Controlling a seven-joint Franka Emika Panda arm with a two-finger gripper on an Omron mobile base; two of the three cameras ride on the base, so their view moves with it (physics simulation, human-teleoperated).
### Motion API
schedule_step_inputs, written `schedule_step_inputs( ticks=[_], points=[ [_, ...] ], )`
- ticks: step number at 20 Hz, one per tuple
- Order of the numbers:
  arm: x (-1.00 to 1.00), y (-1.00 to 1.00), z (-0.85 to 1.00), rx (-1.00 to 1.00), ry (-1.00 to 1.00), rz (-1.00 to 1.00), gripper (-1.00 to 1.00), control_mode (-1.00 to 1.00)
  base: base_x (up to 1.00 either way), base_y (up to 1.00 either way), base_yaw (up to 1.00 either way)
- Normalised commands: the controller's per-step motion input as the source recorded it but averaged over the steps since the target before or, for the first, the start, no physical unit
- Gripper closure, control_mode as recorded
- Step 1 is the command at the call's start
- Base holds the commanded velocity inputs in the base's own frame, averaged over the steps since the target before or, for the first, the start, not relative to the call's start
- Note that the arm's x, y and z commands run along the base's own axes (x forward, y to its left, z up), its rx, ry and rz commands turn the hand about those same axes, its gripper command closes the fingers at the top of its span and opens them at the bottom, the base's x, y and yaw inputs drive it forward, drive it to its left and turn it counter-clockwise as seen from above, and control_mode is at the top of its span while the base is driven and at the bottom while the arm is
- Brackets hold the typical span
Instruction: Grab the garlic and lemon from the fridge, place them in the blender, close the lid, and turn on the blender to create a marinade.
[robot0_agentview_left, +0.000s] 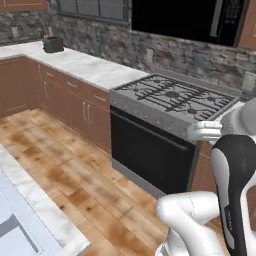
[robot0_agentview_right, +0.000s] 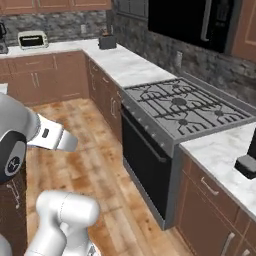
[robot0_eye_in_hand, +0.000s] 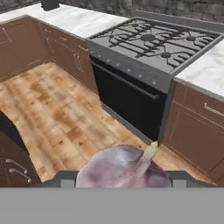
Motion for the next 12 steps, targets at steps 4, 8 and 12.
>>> schedule_step_inputs(
  ticks=[4,8,12],
  points=[
    [0.0,0.0,0.0,0.0,0.0,0.0,1.0,1.0,0.97,-0.06,0.75],
    [0.0,0.0,0.0,0.0,0.0,0.0,1.0,1.0,1.0,-0.14,0.65],
    [0.0,0.0,0.0,0.0,0.0,0.0,1.0,1.0,1.0,-0.27,0.53]
  ],
)
